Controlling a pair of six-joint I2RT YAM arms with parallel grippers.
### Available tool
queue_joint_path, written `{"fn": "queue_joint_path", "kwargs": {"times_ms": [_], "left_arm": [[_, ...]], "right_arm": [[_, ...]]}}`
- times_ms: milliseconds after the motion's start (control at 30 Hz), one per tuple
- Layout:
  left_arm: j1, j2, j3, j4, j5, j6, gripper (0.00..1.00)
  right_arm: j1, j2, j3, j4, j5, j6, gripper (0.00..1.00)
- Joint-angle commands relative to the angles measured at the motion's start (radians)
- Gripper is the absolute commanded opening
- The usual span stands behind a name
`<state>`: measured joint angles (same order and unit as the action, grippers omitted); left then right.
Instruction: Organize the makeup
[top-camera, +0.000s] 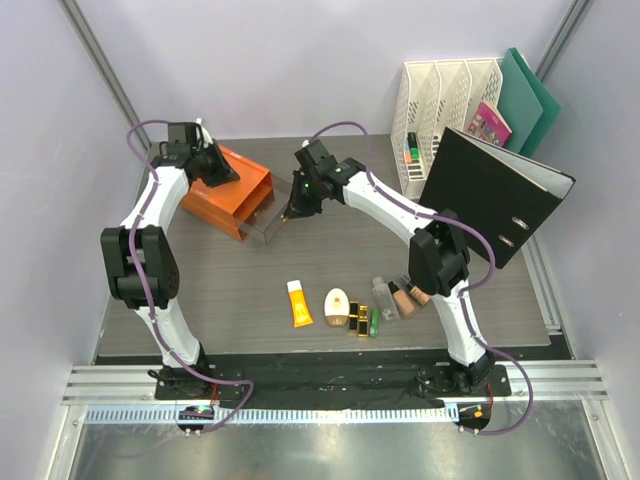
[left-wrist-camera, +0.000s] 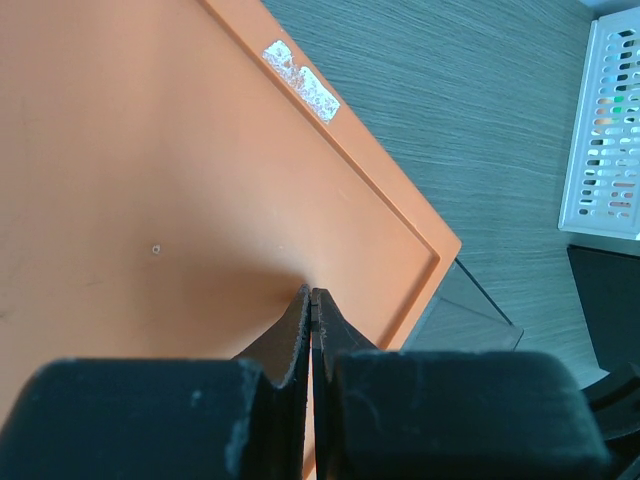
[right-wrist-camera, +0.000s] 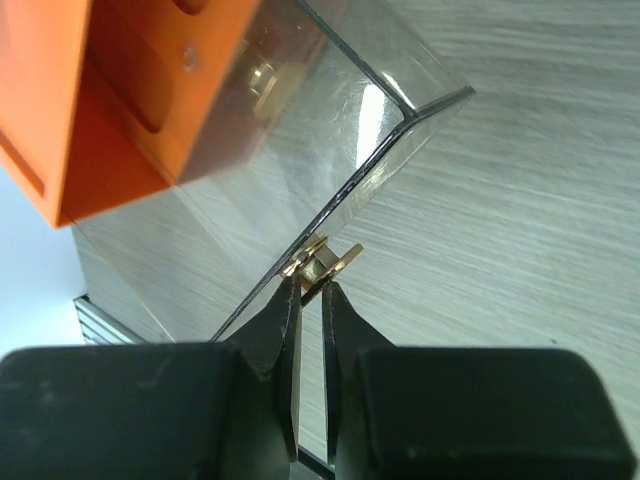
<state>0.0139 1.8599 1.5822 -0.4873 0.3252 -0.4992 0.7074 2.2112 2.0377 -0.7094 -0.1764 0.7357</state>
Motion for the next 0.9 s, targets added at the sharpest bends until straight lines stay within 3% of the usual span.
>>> {"fn": "queue_joint_path", "kwargs": {"times_ms": [0,867], "left_arm": [[0.012,0.056,-0.031,-0.125,-0.061,0.017,0.0],[0.014,0.088,-0.005,-0.181,-0.072,0.037,0.0]], "right_arm": [[0.007,-0.033,-0.086,-0.216,0.066,-0.098,0.08],[0.007,-0.128,-0.1,-0.317,0.155,-0.163,0.05]]}}
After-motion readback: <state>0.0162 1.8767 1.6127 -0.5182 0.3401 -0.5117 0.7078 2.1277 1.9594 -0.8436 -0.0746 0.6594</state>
